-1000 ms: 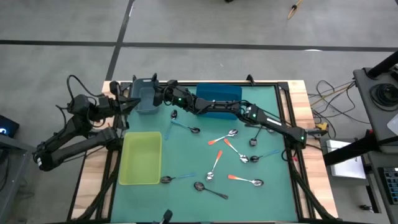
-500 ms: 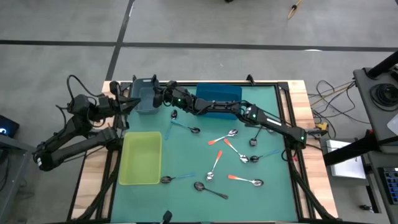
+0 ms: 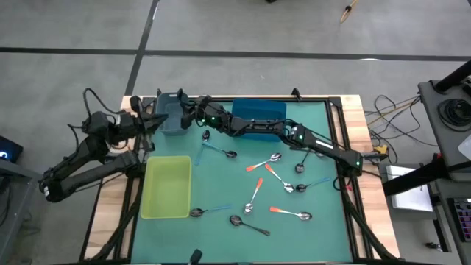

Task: Sort silverware by color (type)
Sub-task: Put the black spoon into the blue bin

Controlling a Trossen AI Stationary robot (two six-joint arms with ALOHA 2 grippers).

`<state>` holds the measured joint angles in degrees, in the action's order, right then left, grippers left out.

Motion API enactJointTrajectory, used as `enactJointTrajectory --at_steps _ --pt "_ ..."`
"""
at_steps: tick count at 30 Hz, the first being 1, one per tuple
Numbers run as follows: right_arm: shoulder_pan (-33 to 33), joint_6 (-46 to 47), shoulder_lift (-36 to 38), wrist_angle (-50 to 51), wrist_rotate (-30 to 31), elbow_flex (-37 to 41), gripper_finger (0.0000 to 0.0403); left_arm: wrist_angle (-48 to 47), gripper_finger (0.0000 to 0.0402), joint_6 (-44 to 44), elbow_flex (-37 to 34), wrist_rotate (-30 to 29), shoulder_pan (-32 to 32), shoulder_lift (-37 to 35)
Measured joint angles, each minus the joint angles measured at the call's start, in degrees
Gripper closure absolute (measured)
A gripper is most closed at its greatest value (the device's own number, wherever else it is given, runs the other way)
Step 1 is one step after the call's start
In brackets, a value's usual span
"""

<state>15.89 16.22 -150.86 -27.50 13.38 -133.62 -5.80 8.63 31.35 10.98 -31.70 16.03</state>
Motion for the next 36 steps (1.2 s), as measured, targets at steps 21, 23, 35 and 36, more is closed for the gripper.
enactJointTrajectory --at_steps 21,23,35,36 --pt "-1.39 0.92 -3.3 -6.39 2.67 -0.11 0.0393 0.44 0.0402 1.39 -0.44 -19.15 0.0 6.55" --pt "-1.39 2.28 -3.91 -7.12 2.74 -0.11 0.0393 0.46 0.0402 1.39 -0.44 -19.15 0.0 6.54" --pt "-1.23 -1.23 -4.92 -7.07 3.15 -0.11 0.036 0.54 0.0402 1.58 -0.44 -19.15 0.0 6.5" --pt "-1.23 -1.2 -4.92 -6.63 3.15 -0.13 0.0356 0.6 0.0402 1.58 -0.44 -19.15 0.0 6.5"
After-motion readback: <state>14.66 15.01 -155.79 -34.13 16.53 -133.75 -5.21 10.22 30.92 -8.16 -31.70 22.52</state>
